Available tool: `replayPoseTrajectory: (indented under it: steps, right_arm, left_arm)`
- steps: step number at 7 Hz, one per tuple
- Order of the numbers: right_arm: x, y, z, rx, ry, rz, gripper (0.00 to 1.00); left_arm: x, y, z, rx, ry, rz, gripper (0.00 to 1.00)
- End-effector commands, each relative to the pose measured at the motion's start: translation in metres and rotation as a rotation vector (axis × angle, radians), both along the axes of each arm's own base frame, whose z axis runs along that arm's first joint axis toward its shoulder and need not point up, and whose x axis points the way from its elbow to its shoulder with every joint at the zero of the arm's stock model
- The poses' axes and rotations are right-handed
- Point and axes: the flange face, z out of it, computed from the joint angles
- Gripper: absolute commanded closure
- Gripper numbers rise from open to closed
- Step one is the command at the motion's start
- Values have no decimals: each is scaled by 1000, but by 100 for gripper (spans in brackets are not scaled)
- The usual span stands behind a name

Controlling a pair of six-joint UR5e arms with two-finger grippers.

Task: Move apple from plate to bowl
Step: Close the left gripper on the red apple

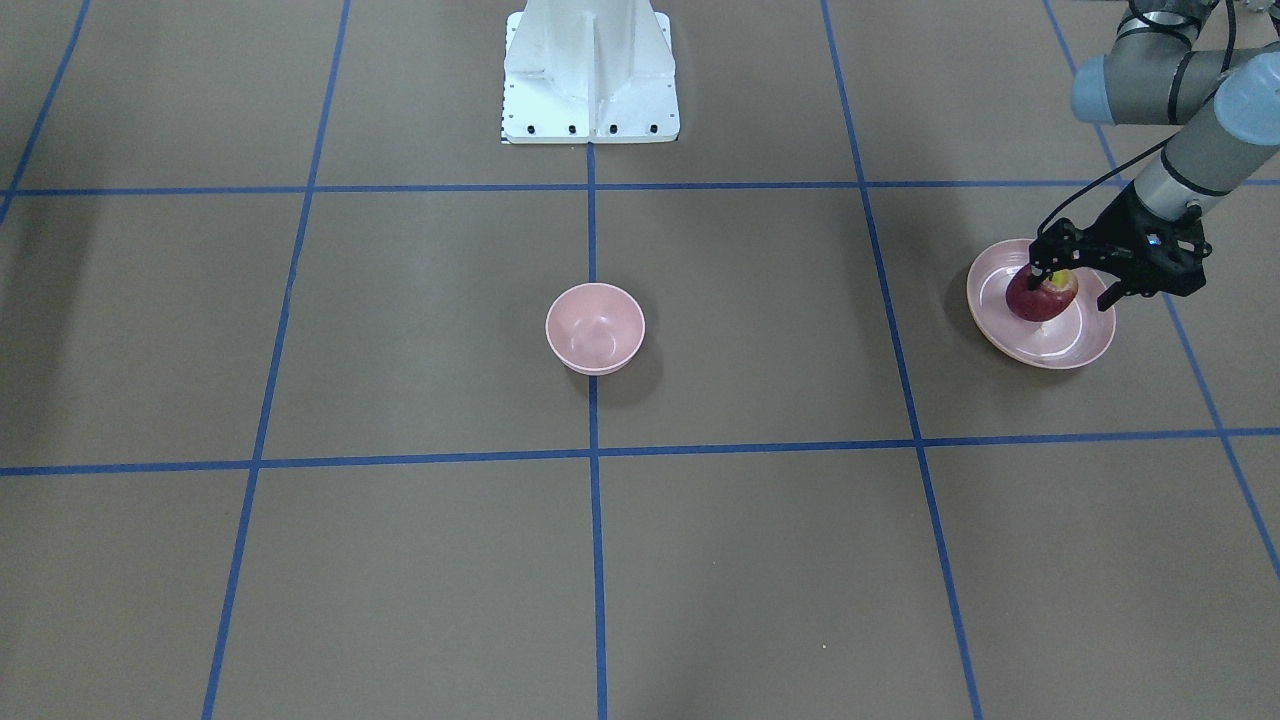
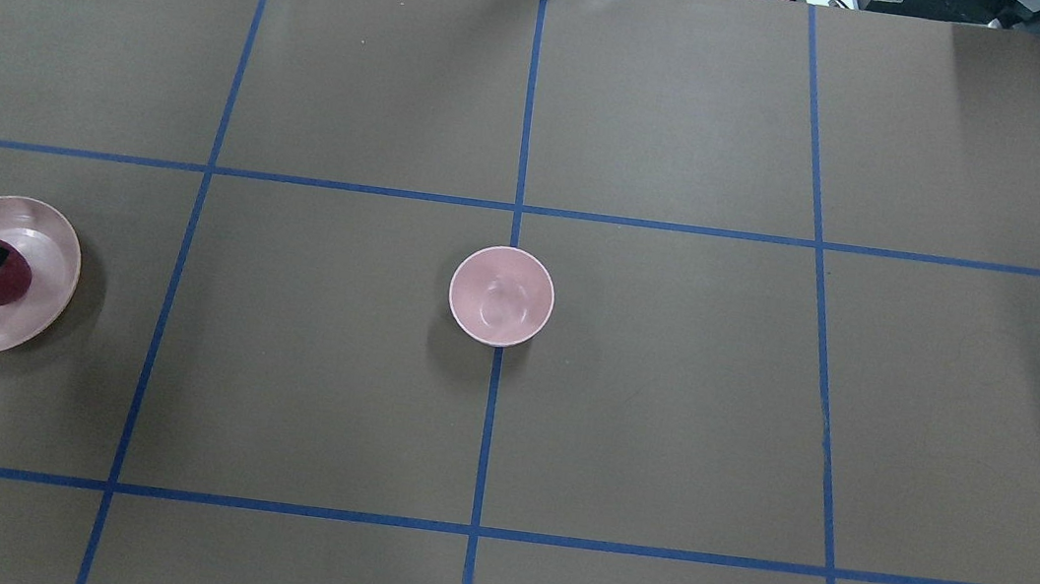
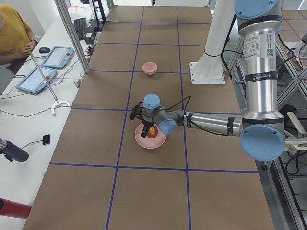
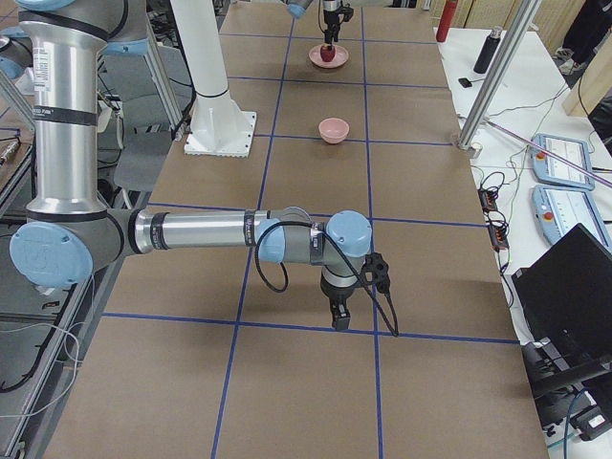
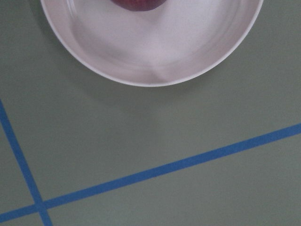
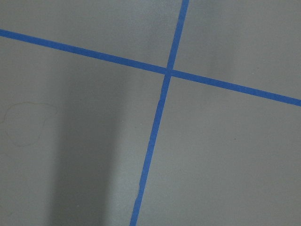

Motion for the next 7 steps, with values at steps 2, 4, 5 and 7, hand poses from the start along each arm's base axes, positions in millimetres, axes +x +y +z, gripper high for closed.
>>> replayPoseTrajectory:
  steps: [2, 4, 5, 7]
  right_arm:
    - [0, 0, 0, -1, 0, 1, 0]
    - [0, 0, 0, -2, 0, 1, 0]
    - [0, 0, 0, -2, 0, 3, 0]
    - [0, 0, 1, -3, 2, 3, 0]
  left_arm:
    - [26, 13, 0, -56, 8, 4, 0]
    - [30, 16, 6, -64, 0, 13, 1]
    - [34, 18, 9, -67, -9, 18, 1]
    - [38, 17, 10, -70, -10, 23, 15]
